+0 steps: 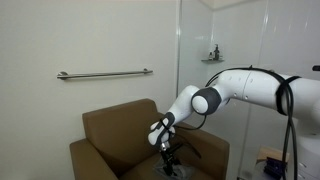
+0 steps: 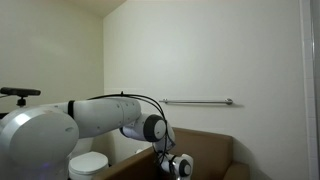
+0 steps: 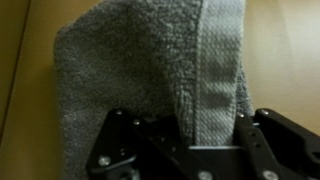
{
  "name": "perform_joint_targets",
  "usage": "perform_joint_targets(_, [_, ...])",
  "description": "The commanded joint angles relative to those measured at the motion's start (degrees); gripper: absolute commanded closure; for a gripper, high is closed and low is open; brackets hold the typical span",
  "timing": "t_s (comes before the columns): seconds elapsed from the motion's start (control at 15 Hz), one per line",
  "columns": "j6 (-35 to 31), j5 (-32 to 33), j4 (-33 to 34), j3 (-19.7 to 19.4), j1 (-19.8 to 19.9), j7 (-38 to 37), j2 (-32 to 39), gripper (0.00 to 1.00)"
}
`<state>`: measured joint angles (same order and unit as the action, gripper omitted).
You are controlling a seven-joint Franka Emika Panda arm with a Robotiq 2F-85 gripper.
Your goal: Wipe the couch with the cloth
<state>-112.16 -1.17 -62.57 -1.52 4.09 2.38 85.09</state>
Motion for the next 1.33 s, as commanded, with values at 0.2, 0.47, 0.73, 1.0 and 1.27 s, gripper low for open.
perform_joint_targets(0.2, [-12.0, -0.9, -1.8, 5.1, -3.2, 0.2, -2.2, 0.96])
perform_joint_targets(0.47, [-13.9, -0.7, -0.2, 7.2, -7.3, 1.7, -1.2, 0.96])
perform_joint_targets(0.73, [-12.3, -0.7, -2.2, 8.6, -9.9, 3.6, -0.9, 0.96])
perform_joint_targets(1.0, [-11.1, -0.6, -3.7, 7.1, -8.8, 4.1, -0.8, 0.96])
perform_joint_targets(1.27, [-6.8, -0.3, -5.3, 4.2, -5.9, 2.7, -0.9, 0.96])
